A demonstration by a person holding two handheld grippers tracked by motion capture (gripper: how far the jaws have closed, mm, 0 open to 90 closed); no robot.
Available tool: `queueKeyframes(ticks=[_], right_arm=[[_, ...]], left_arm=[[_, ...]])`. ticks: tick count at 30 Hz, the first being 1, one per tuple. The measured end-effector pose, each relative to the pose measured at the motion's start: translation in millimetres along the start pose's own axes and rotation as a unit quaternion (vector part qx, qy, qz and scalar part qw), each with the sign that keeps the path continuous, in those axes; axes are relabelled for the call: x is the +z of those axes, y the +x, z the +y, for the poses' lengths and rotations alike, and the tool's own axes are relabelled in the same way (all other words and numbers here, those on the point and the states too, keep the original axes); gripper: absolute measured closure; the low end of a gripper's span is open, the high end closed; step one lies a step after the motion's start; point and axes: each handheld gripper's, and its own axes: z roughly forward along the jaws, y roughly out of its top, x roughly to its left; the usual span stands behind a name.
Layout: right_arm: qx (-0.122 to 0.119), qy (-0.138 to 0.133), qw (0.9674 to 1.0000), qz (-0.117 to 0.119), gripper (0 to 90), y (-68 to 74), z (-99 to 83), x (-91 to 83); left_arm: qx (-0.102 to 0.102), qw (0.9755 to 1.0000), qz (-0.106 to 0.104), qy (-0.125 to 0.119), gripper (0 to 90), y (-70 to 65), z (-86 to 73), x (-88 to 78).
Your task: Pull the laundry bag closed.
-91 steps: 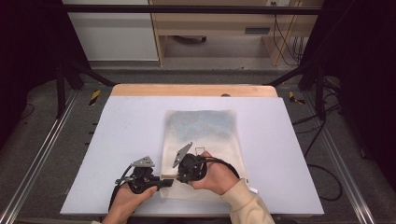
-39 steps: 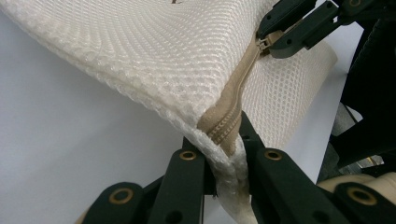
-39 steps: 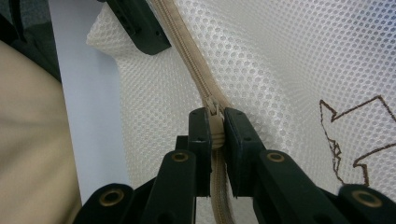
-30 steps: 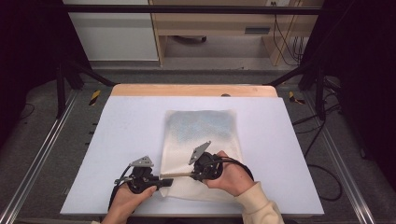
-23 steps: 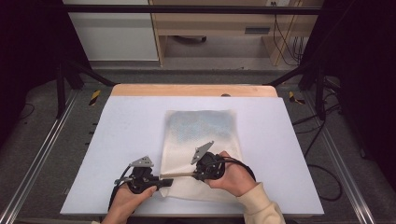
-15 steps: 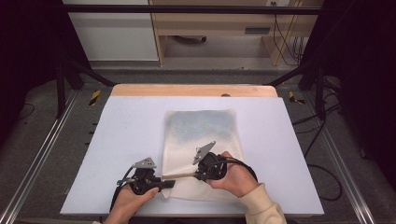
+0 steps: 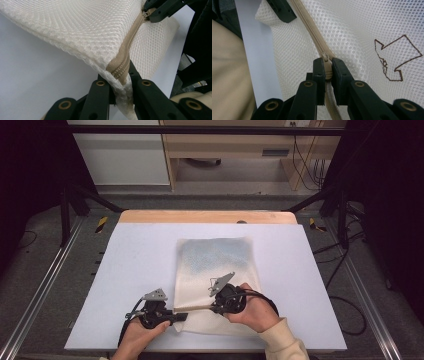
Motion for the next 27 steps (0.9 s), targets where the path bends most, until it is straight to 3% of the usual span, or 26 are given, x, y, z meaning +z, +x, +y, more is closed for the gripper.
queueKeyframes(ticks=[27], right_arm=[[0.007, -0.003, 1.0, -0.001, 82.0, -1.6, -11.4, -5.3]], left_arm=[[0.003, 1.0, 0.006, 0.0, 84.0, 0.3, 1.0, -2.9]])
